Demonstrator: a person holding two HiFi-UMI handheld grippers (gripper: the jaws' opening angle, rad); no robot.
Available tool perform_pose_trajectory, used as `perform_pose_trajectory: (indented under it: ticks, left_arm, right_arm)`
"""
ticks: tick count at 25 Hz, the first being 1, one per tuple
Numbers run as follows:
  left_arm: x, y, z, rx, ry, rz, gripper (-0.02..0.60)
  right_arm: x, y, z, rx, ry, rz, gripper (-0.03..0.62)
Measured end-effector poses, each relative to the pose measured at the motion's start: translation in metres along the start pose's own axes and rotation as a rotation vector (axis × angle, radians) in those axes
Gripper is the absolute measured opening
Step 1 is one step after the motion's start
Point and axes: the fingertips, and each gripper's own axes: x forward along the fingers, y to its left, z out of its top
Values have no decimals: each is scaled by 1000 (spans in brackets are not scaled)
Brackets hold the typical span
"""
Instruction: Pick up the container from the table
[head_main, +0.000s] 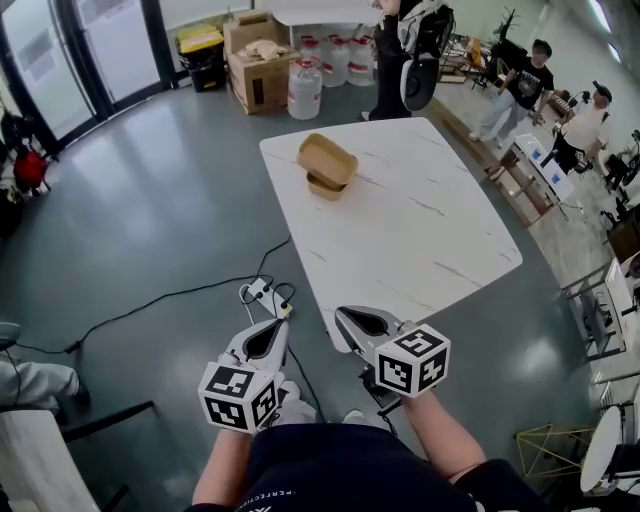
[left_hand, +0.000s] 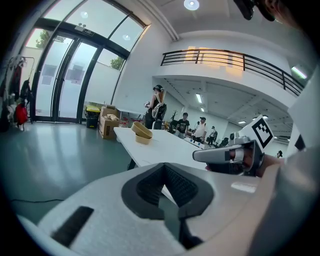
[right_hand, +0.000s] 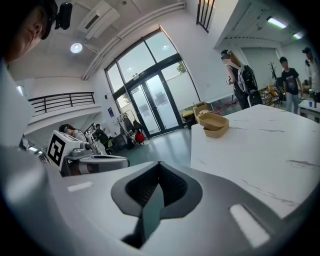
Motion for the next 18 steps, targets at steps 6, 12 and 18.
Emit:
perform_pose_trajectory:
  ticks: [6, 12, 18]
  left_arm:
    - [-9, 37, 8, 31, 25, -33, -6]
    - [-8, 70, 19, 38, 24, -58, -6]
    - [15, 90, 44, -6, -8, -68, -6]
  right_arm:
    - [44, 10, 15, 15, 9, -31, 0]
    - [73, 20, 28, -5, 22, -61, 0]
    - [89, 6, 43, -3, 31, -91, 0]
